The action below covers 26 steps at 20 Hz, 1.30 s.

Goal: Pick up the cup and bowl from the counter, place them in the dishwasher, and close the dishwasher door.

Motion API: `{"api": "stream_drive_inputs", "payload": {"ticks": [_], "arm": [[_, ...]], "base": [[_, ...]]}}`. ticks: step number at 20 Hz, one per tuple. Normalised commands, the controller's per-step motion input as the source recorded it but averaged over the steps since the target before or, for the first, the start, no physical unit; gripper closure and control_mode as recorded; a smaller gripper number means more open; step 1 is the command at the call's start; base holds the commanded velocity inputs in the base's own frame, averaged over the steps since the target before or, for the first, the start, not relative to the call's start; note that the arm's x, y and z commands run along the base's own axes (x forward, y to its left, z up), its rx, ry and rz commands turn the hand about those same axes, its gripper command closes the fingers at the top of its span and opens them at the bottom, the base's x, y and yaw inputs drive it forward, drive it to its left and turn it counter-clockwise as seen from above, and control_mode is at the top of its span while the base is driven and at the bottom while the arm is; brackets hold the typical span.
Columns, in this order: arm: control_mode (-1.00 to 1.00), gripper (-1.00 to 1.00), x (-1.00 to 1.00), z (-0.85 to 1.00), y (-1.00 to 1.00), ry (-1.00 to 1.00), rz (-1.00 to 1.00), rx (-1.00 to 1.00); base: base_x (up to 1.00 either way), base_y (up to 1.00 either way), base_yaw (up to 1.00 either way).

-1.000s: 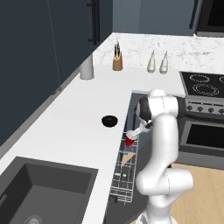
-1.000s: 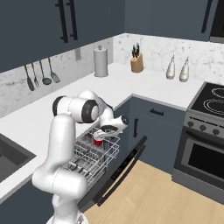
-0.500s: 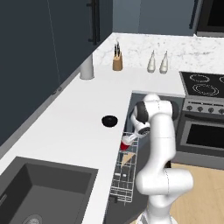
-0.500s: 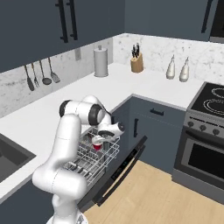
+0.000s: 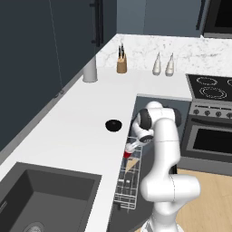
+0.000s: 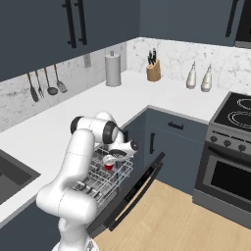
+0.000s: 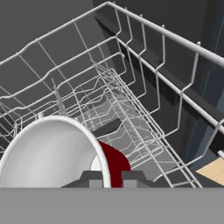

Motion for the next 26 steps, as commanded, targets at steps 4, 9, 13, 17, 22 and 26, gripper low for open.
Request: {"api": "stream_drive_inputs", "payload": {"ticks": [4,9,13,17,22,26], "arm": [[-1.0,1.0,-0.01,-0.18,0.01,0.0,0.0,0.0],[-1.0,1.0,-0.42,-0.26,-0.02,0.01,0.03,0.0],[-1.0,1.0,-0.45,-0.62,-0.42,0.05,0.07,-0.03],[-1.0,1.0,-0.51,-0.53,-0.54,0.07,0.06,-0.03],[-1.0,-1.0,-0.24,-0.35,-0.19,0.02,0.04,-0.02],[-1.0,-1.0,-0.23,0.0,-0.01,-0.02,0.03,0.0]], "base": [[0.0,0.0,0.0],[0.0,0.0,0.0],[0.0,0.0,0.0],[0.0,0.0,0.0],[0.0,0.0,0.0],[0.0,0.0,0.0]]}}
